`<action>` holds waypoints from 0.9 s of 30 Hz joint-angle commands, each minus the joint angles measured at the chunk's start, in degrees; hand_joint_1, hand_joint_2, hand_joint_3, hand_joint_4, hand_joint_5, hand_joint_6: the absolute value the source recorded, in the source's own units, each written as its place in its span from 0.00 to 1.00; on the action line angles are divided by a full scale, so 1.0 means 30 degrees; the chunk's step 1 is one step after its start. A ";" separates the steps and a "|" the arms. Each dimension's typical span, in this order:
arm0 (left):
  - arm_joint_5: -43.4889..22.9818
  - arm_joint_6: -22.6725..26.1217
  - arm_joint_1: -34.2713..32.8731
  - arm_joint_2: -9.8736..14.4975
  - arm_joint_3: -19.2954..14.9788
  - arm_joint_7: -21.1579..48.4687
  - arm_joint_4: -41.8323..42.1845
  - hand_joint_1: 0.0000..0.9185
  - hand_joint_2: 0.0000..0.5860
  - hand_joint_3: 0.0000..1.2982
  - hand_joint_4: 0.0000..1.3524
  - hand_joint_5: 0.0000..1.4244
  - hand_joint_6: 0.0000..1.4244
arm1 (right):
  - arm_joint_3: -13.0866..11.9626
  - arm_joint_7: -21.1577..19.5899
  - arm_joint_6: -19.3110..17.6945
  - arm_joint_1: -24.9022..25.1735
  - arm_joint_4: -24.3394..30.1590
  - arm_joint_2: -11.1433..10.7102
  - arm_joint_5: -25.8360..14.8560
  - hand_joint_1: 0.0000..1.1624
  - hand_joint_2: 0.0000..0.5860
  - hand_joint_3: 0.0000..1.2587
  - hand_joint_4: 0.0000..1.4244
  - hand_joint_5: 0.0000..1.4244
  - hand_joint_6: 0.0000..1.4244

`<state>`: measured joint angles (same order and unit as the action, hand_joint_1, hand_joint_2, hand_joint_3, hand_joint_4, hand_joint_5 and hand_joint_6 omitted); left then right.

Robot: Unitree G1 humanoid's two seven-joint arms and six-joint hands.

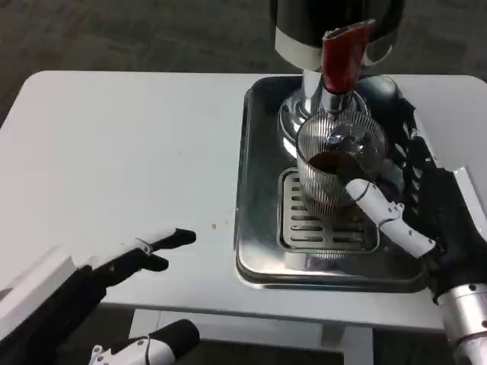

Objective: Grasp the cup under the faucet to collect the drink, then remove the cup.

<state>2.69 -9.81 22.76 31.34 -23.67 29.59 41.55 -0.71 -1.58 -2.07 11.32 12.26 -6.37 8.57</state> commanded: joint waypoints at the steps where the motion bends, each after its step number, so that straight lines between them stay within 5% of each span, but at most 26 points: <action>1: 0.0140 0.0176 0.0362 0.0104 0.0165 0.0156 -0.0182 0.18 0.32 0.14 0.10 0.16 0.14 | -0.0147 0.0122 0.0233 0.0074 0.0434 -0.0028 -0.0238 0.42 0.40 0.00 0.03 0.08 0.12; 27: 0.0018 0.0489 0.1055 0.0376 0.0052 0.0504 0.0268 0.18 0.31 0.15 0.11 0.17 0.15 | 0.0079 0.2237 0.0582 0.0138 0.0541 -0.1024 -0.1165 0.42 0.36 0.00 0.00 0.00 0.07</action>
<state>2.81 -9.05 24.62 31.54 -23.41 29.91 41.67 -0.96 4.28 -0.55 12.72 13.63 -9.04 5.19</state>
